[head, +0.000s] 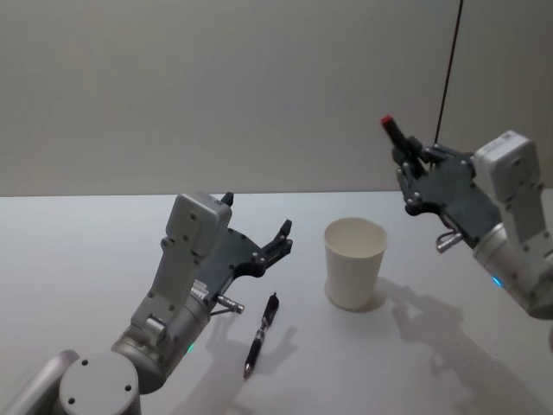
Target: Place the pen into the pen holder.
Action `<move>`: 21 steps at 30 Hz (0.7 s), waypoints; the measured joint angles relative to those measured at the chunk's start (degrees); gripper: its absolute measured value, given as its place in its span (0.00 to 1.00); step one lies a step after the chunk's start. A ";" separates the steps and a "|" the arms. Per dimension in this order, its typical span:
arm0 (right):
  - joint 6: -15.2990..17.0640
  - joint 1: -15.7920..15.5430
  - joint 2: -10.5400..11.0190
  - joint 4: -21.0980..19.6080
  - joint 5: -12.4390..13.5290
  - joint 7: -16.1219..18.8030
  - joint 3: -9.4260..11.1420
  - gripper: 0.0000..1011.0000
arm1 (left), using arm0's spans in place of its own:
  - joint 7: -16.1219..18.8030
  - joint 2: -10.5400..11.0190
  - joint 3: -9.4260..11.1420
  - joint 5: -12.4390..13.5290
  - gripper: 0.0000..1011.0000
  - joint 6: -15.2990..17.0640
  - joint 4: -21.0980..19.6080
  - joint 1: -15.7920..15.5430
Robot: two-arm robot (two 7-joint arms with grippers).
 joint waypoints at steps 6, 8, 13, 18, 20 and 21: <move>-5.90 2.53 -1.83 4.87 -1.34 1.41 -0.87 0.17 | 0.00 0.00 0.00 0.00 0.99 0.00 0.00 0.00; -6.78 2.97 -2.11 5.76 -1.45 1.64 -1.00 0.17 | 0.00 0.00 0.00 0.00 0.99 0.00 0.00 0.00; -9.42 4.52 -3.15 9.19 -1.40 2.70 -1.40 0.17 | 0.00 0.00 0.00 0.00 0.99 0.00 0.00 0.00; -11.41 5.79 -3.96 12.22 -0.51 3.90 -1.64 0.17 | 0.00 0.00 0.00 0.00 0.99 0.00 0.00 0.00; -12.02 6.10 -4.16 13.02 -0.11 4.35 -1.70 0.17 | 0.00 0.00 0.00 0.00 0.99 0.00 0.00 0.00; -12.29 6.26 -4.25 13.41 0.07 4.54 -1.72 0.17 | 0.00 0.00 0.00 0.00 0.99 0.00 0.00 0.00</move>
